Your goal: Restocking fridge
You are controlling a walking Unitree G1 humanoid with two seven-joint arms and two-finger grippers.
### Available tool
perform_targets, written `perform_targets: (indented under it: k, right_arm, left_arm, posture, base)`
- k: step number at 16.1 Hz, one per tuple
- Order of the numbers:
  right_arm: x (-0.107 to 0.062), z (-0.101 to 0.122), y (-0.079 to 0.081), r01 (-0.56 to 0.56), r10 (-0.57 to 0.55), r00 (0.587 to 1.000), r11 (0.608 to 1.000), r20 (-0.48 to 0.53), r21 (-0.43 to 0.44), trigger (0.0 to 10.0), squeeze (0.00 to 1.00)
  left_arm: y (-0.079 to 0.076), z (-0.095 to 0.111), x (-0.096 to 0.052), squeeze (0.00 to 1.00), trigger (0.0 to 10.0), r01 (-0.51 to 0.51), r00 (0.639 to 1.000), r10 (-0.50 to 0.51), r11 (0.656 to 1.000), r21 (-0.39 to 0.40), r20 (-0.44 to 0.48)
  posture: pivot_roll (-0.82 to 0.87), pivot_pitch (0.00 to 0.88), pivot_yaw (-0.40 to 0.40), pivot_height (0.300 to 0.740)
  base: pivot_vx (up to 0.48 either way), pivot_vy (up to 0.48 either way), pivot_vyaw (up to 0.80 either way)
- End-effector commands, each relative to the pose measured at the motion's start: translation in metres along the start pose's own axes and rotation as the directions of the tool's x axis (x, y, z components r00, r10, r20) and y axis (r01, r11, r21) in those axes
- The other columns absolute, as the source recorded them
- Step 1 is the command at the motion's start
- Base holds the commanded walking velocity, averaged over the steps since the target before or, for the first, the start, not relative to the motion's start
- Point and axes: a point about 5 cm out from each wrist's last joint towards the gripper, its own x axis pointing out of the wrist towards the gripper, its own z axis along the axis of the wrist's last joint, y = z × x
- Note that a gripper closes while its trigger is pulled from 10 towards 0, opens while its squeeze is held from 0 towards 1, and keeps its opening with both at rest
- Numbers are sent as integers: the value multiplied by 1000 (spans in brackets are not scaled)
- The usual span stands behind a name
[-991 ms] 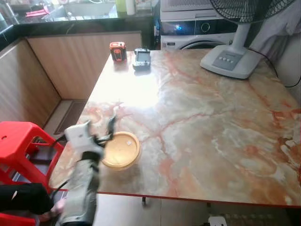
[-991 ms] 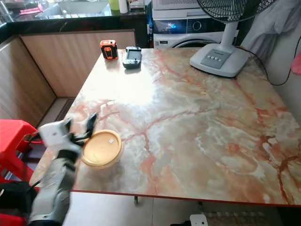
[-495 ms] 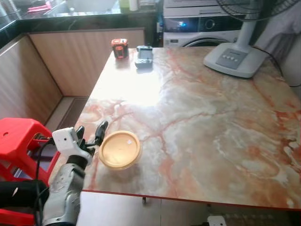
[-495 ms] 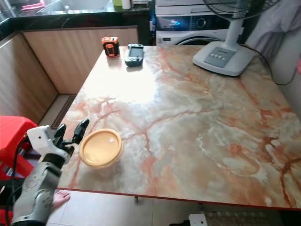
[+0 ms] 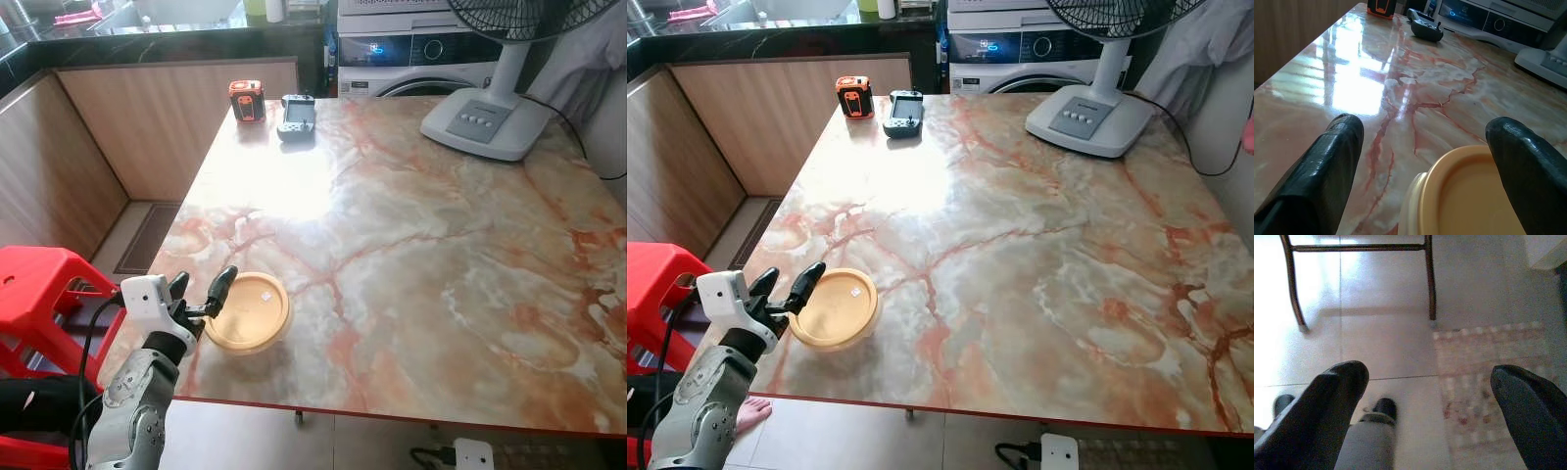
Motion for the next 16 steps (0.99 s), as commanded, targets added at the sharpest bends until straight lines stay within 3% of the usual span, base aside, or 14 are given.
perform_targets:
  k: [1, 2, 3, 4, 6, 8, 10, 12, 15, 16]
  right_arm:
    - [-1, -2, 2, 7, -7, 1000, 1000, 5, -28, 10000, 0]
    - [17, 60, -29, 60, -52, 984, 997, 168, -45, 10000, 0]
    - [21, 84, -45, 81, -66, 976, 995, 208, -64, 10000, 0]
    - [22, 93, -53, 92, -54, 973, 982, 223, -163, 10000, 0]
    - [22, 97, -58, 108, -37, 972, 947, 230, -303, 10000, 0]
    - [21, 98, -76, 170, -102, 970, 933, 219, -317, 10000, 0]
    - [20, 95, -84, 170, -118, 975, 940, 186, -297, 10000, 0]
    - [20, 78, -75, 108, -77, 991, 943, 109, -314, 10000, 0]
    - [17, 41, -63, 39, -77, 995, 894, -68, -447, 10000, 0]
    - [16, 36, -60, 35, -75, 994, 914, -84, -403, 10000, 0]
  left_arm:
    - [-1, 2, 1, 0, 10000, 11, 1000, -11, 1000, 6, -4]
    - [-2, 2, -1, 0, 10000, 15, 1000, -15, 1000, 8, 1]
    - [-3, 1, -2, 0, 10000, 21, 1000, -21, 999, 26, -7]
    - [-5, 0, -3, 0, 10000, 19, 1000, -19, 1000, 13, -2]
    - [-6, 0, -4, 0, 10000, 16, 1000, -16, 1000, -4, 3]
    - [-6, 1, -5, 0, 10000, 10, 1000, -10, 1000, -5, 9]
    - [-8, 1, -6, 0, 10000, 14, 1000, -14, 1000, -13, 9]
    - [-9, 0, -7, 0, 10000, 18, 1000, -18, 1000, -14, 6]
    - [-11, 0, -5, 0, 10000, 30, 1000, -30, 999, -13, 6]
    - [-11, 0, -5, 0, 10000, 31, 1000, -31, 999, -14, 7]
  posture:
    - [113, 40, 74, 740]
    - [110, 41, 75, 740]
    - [112, 42, 74, 740]
    - [112, 43, 72, 740]
    - [115, 41, 68, 740]
    - [118, 43, 68, 740]
    - [116, 46, 68, 740]
    - [117, 52, 69, 740]
    - [118, 52, 72, 740]
    - [118, 52, 72, 740]
  base:
    - [0, 0, 0]
    - [0, 0, 0]
    - [0, 0, 0]
    - [0, 0, 0]
    - [0, 0, 0]
    - [0, 0, 0]
    - [0, 0, 0]
    - [0, 0, 0]
    - [0, 0, 0]
    - [0, 0, 0]
